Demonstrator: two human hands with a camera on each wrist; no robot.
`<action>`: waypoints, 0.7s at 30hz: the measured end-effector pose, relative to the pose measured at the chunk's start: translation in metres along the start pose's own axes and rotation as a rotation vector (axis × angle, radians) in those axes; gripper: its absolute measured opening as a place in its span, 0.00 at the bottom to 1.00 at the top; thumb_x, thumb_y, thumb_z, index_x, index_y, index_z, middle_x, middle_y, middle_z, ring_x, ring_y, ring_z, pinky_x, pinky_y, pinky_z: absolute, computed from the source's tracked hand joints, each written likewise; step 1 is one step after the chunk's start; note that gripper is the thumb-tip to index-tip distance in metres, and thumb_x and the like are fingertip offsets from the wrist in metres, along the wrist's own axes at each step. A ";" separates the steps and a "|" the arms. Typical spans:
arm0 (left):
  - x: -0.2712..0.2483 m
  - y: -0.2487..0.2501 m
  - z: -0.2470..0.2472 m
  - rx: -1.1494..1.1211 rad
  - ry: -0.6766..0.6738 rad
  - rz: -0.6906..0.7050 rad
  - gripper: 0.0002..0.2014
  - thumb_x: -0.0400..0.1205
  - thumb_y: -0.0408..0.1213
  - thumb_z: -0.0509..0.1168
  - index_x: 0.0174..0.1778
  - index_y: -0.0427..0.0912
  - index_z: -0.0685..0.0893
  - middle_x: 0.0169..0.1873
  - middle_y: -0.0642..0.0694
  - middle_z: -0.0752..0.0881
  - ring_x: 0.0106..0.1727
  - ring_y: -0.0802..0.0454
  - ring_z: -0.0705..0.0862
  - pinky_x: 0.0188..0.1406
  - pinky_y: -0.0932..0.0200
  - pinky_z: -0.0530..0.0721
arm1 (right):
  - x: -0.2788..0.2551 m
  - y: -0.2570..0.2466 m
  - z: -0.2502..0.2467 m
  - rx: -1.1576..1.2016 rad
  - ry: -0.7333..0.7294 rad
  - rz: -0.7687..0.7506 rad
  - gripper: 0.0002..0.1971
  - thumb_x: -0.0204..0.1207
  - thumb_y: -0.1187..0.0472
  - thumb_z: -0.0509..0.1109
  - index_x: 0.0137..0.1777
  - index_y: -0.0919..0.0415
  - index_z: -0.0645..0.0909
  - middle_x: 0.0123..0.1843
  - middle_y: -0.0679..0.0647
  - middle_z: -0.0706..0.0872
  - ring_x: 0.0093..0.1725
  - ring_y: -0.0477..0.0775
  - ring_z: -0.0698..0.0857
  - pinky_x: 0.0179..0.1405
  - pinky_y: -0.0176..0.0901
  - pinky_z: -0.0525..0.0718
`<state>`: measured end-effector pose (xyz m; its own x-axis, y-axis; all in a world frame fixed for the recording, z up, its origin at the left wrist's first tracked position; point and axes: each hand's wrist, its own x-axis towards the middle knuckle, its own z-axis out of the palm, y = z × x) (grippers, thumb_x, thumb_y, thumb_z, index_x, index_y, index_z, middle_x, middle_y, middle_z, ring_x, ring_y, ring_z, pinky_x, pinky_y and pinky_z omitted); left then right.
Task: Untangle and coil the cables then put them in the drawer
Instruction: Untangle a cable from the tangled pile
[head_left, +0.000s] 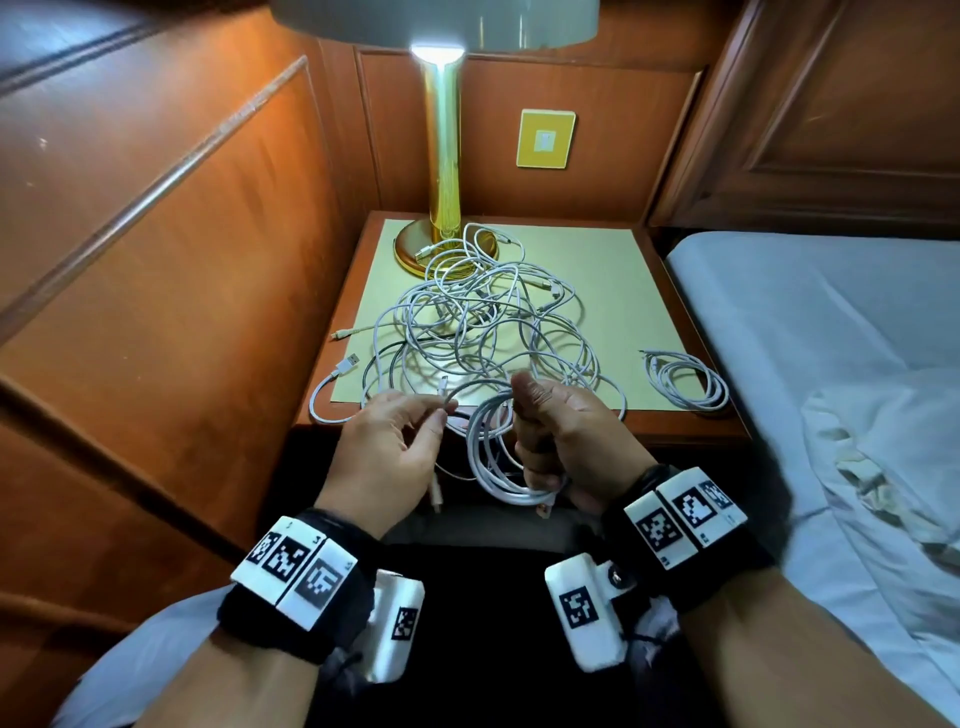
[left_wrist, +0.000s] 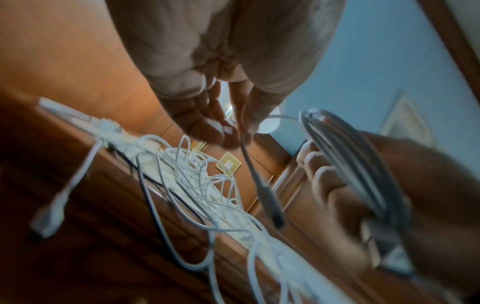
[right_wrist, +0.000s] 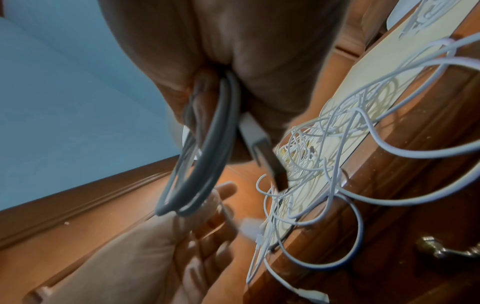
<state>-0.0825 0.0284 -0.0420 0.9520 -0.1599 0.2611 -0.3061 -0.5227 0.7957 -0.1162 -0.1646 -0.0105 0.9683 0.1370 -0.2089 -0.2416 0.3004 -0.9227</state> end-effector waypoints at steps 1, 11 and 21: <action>0.000 0.000 0.003 -0.097 -0.015 -0.074 0.06 0.84 0.36 0.71 0.53 0.44 0.93 0.45 0.48 0.89 0.48 0.52 0.88 0.53 0.68 0.84 | 0.000 0.002 0.002 -0.001 -0.015 -0.002 0.19 0.79 0.45 0.64 0.34 0.53 0.62 0.27 0.51 0.55 0.22 0.45 0.53 0.21 0.33 0.56; -0.006 0.025 0.007 -0.887 -0.038 -0.439 0.06 0.81 0.30 0.69 0.50 0.32 0.88 0.44 0.33 0.91 0.46 0.38 0.89 0.54 0.41 0.88 | 0.003 0.012 0.008 -0.195 0.019 -0.114 0.19 0.79 0.43 0.62 0.30 0.53 0.71 0.23 0.52 0.65 0.18 0.49 0.63 0.19 0.38 0.66; -0.004 0.028 0.002 -0.986 -0.246 -0.553 0.06 0.88 0.31 0.59 0.49 0.37 0.81 0.33 0.43 0.88 0.32 0.50 0.85 0.36 0.58 0.85 | 0.015 0.026 0.003 -0.567 0.143 -0.292 0.22 0.79 0.34 0.62 0.32 0.48 0.73 0.23 0.46 0.73 0.22 0.52 0.75 0.28 0.60 0.78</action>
<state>-0.0953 0.0125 -0.0217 0.9010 -0.3288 -0.2831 0.3818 0.2909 0.8773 -0.1084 -0.1521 -0.0369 0.9974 -0.0136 0.0714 0.0660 -0.2437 -0.9676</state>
